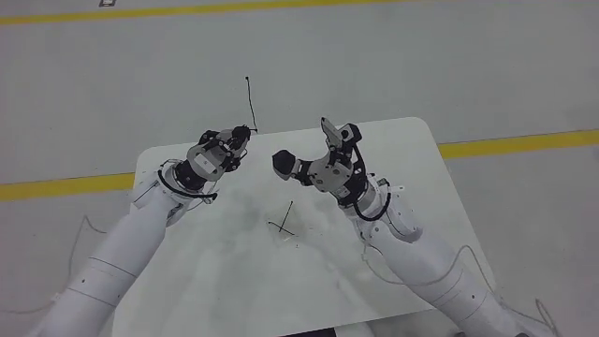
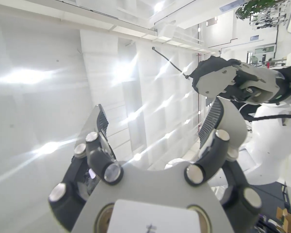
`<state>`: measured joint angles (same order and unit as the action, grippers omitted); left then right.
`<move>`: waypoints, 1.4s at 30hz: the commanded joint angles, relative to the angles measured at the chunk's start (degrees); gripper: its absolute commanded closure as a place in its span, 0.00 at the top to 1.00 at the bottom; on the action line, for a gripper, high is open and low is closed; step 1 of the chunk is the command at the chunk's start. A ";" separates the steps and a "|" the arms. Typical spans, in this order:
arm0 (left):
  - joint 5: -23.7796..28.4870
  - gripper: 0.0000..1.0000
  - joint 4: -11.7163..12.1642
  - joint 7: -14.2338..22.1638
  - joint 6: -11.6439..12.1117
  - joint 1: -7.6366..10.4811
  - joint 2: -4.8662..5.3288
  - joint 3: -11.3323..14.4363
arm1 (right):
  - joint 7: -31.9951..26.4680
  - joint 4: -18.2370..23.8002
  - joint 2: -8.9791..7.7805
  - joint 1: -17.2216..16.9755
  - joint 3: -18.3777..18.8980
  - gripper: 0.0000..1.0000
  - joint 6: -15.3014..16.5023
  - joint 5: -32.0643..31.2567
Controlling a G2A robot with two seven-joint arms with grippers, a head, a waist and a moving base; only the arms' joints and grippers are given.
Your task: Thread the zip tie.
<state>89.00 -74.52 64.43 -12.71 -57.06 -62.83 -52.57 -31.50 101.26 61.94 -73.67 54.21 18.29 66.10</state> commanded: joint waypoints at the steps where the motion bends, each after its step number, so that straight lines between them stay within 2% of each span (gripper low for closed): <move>1: 0.00 0.00 0.00 0.00 0.00 0.00 0.00 0.00 | -0.03 0.05 -0.04 -0.11 0.07 1.00 0.03 -0.07; 7: 0.00 0.00 0.00 0.00 0.00 0.00 0.00 0.00 | 0.24 0.52 0.03 -0.33 0.05 1.00 -0.37 -0.13; 9: 0.00 0.00 0.00 0.00 0.00 0.00 0.00 0.00 | -0.60 1.54 0.40 -0.66 -0.18 1.00 -0.73 2.41; 11: 0.00 0.00 0.00 0.00 0.00 0.00 0.00 0.00 | -1.00 0.11 0.98 0.50 -0.97 1.00 -1.26 2.76; 14: 0.00 0.00 0.00 0.00 0.00 0.00 0.00 0.00 | -1.78 -2.35 2.23 2.36 -2.65 1.00 -1.20 6.55; 15: 0.00 0.00 0.00 0.00 0.00 0.00 0.00 0.00 | -1.95 -2.93 2.60 2.82 -3.13 0.96 -1.11 7.61; 16: 0.00 0.00 0.00 0.00 0.00 0.00 0.00 0.00 | -2.07 -3.66 2.96 3.26 -3.51 0.73 -0.99 8.49; 18: 0.00 0.00 0.00 0.00 0.00 0.00 0.00 0.00 | -2.42 -5.14 3.76 4.33 -4.41 0.63 -0.79 9.92; 19: 0.00 0.00 0.00 0.00 0.00 0.00 0.00 0.00 | -2.66 -5.73 4.09 4.74 -4.72 0.50 -0.65 10.34; 27: 0.00 0.00 0.00 0.00 0.00 0.00 0.00 0.00 | -2.15 -9.21 6.54 7.22 -7.23 0.44 -0.24 9.61; 36: 0.00 0.00 0.00 0.00 0.00 0.00 0.00 0.00 | -1.75 -10.27 8.20 7.23 -7.55 0.39 -0.57 8.10; 42: 0.00 0.00 0.00 0.00 0.00 0.00 0.00 0.00 | -1.73 -10.46 9.04 6.80 -6.95 0.30 -0.96 7.27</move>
<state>89.00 -74.52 64.43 -12.71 -57.06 -62.83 -52.57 -33.25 90.84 70.85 -66.82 47.16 17.37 73.54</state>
